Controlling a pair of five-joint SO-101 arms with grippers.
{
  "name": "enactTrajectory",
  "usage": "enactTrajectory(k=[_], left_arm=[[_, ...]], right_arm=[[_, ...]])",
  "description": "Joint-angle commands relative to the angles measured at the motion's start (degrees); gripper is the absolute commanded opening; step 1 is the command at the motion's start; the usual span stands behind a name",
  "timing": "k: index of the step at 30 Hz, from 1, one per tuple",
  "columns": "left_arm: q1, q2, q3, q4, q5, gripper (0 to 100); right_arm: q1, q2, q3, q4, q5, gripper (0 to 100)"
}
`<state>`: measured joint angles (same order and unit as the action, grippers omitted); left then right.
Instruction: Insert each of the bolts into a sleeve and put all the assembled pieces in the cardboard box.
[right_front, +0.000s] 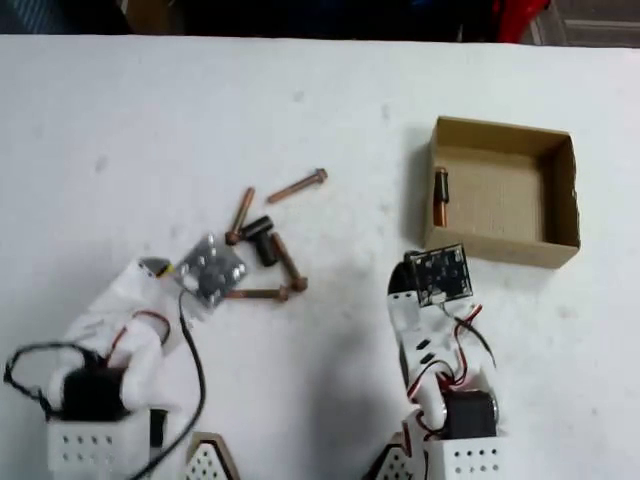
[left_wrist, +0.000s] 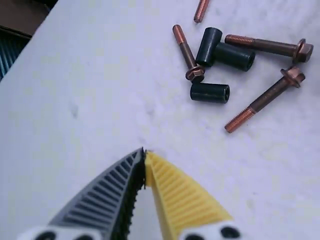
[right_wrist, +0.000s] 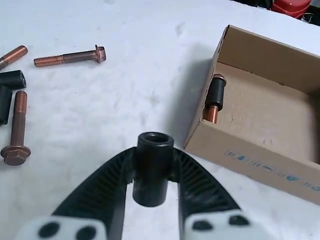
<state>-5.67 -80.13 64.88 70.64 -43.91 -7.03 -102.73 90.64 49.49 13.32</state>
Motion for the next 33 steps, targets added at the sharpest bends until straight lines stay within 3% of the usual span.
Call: enactTrajectory(k=[1,6,20,30,33], left_arm=[[3.03,16.04,-10.46,-0.62,2.81,2],[6.64,28.44,-17.05,-0.88,-1.14,2],[15.96,54.37,-30.07,-0.88,-1.58,2],[19.91,68.26,-34.20,-0.53,-1.58,2],[20.79,70.90,-34.20,-0.53,-1.58,7]], right_arm=[[0.40,-0.48,0.26,-3.03,-0.53,1.6],[0.40,-0.48,0.53,-3.12,-0.44,1.6],[0.57,-0.48,0.53,-3.12,0.00,1.6],[7.96,-0.57,0.26,-4.79,-0.35,1.6],[8.75,-0.57,0.26,-4.79,-0.35,1.6]])
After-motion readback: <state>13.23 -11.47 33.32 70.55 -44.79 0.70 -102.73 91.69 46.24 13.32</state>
